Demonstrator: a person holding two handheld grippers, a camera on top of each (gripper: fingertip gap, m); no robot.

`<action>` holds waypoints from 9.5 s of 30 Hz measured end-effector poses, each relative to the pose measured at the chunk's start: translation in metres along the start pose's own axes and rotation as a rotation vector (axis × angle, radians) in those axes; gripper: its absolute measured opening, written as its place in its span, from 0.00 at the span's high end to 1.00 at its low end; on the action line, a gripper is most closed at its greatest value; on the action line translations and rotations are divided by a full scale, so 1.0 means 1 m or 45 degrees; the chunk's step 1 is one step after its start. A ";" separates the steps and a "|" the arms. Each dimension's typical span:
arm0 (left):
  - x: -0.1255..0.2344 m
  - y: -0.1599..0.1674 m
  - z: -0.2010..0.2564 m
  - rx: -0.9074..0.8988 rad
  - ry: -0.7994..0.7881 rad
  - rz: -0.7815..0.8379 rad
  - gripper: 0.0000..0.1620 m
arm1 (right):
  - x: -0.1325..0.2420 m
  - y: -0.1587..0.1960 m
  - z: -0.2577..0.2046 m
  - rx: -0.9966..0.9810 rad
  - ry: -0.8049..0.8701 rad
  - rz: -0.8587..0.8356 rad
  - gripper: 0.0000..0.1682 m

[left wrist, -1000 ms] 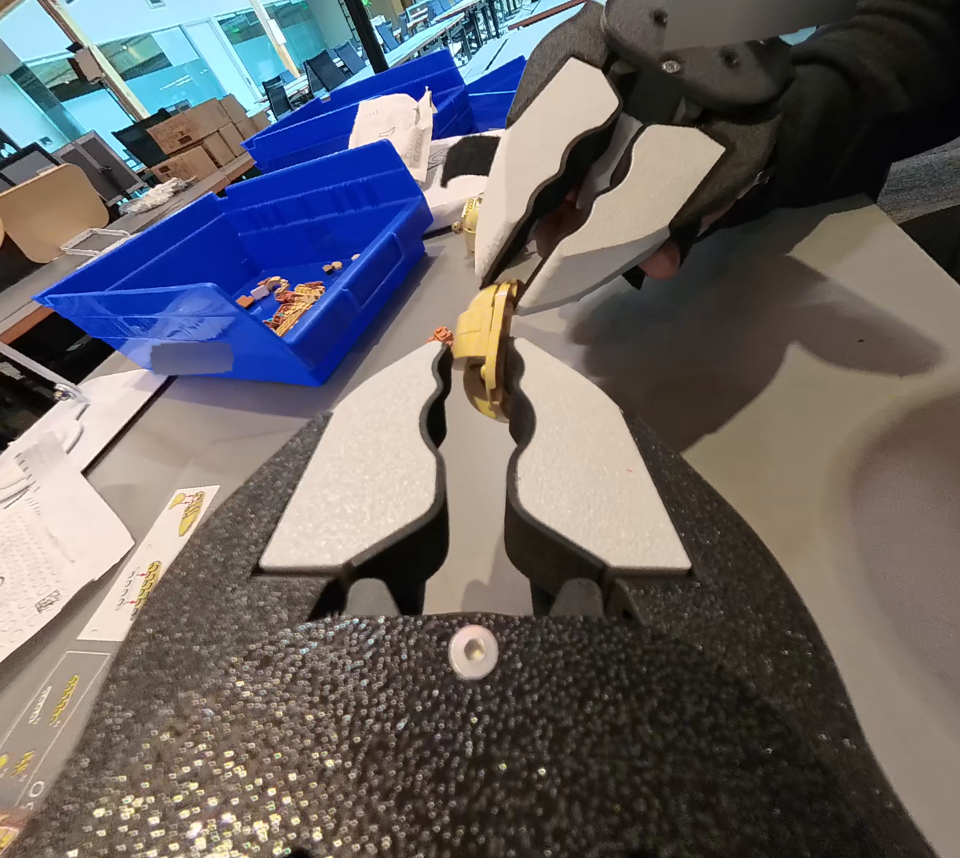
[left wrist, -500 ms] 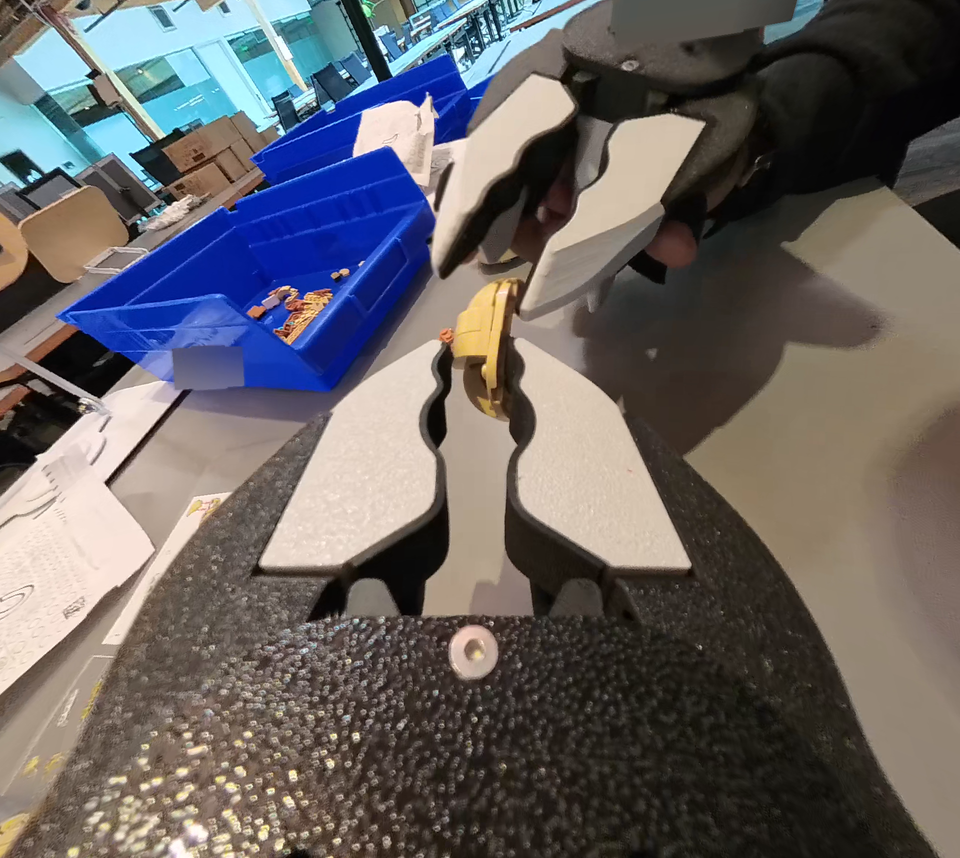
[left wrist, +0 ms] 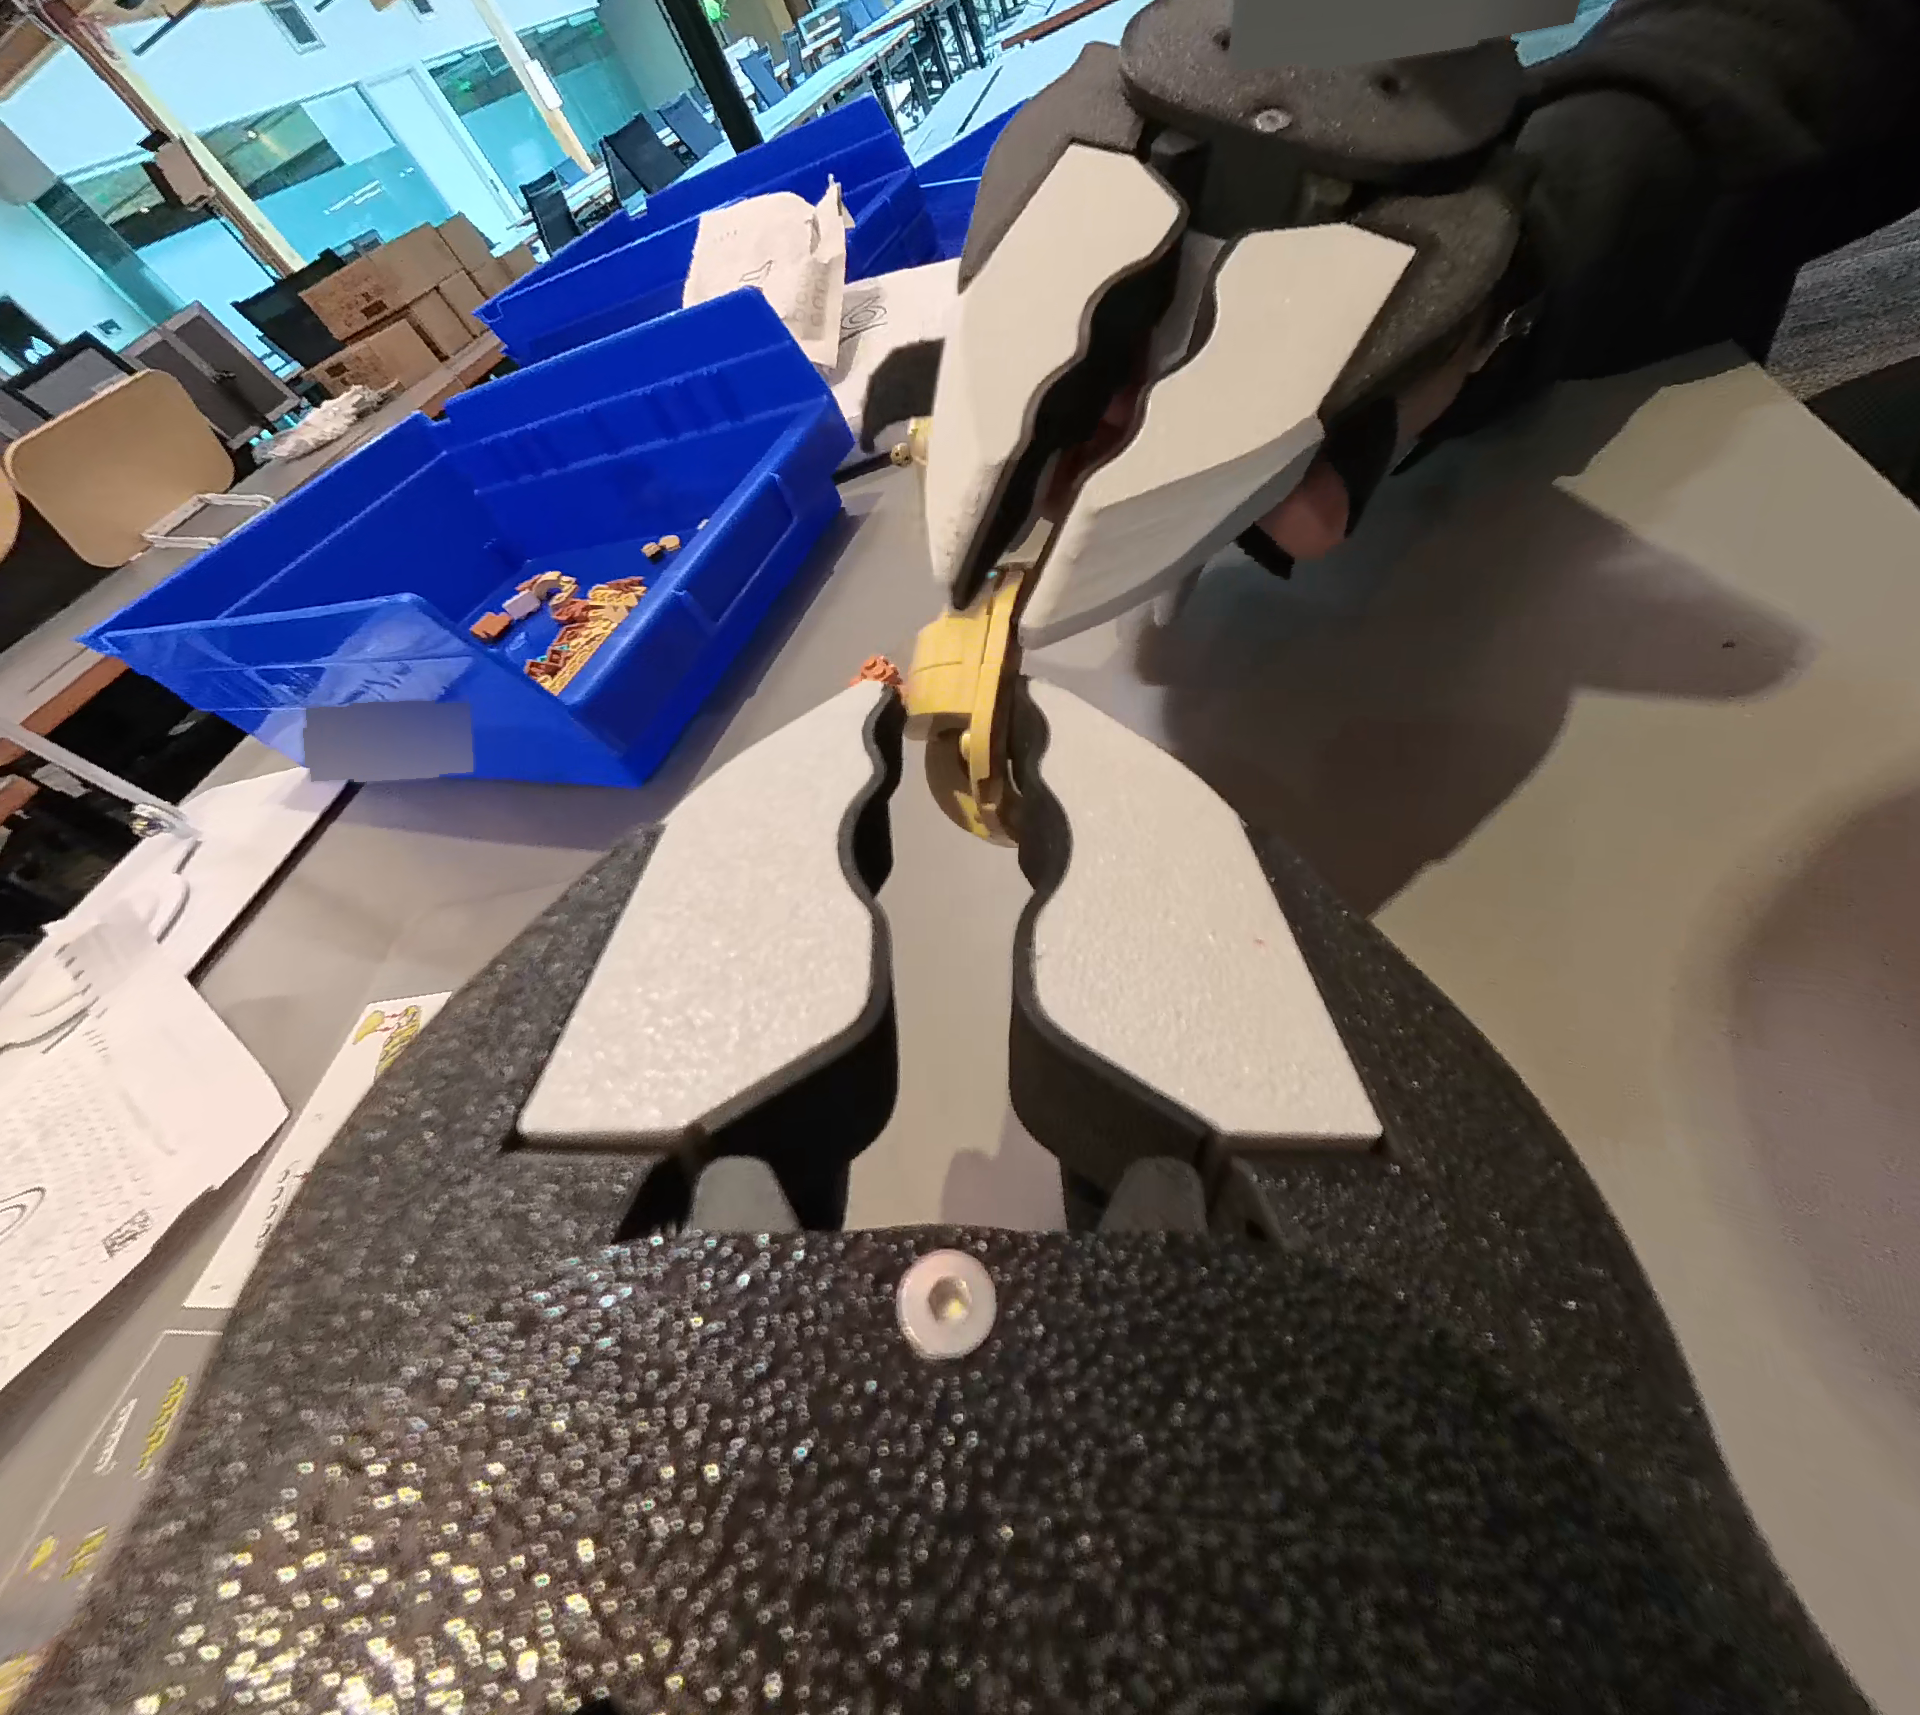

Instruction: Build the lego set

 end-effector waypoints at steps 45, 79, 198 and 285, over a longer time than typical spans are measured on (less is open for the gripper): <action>-0.001 -0.001 0.002 0.024 0.023 -0.016 0.88 | 0.001 0.010 0.003 0.086 0.029 -0.094 0.91; 0.010 -0.030 -0.007 -1.432 -0.645 -0.233 0.88 | -0.001 0.003 0.021 -1.820 -0.766 0.200 0.83; -0.002 0.004 -0.021 -0.007 -0.130 -0.134 0.88 | 0.000 0.011 0.029 -0.415 -0.068 -0.042 0.86; -0.004 0.008 -0.004 -0.323 -0.082 -0.290 0.88 | -0.007 0.013 0.008 -0.238 -0.081 -0.124 0.90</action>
Point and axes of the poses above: each gripper's, where its closed fingertips meet, x back along the fingers, y out of its underside, z = x × y across the jaws, the point moved 3 cm from there along x, back along the fingers, and after that the axes turned 8 degrees about -x, right-handed, at the moved point
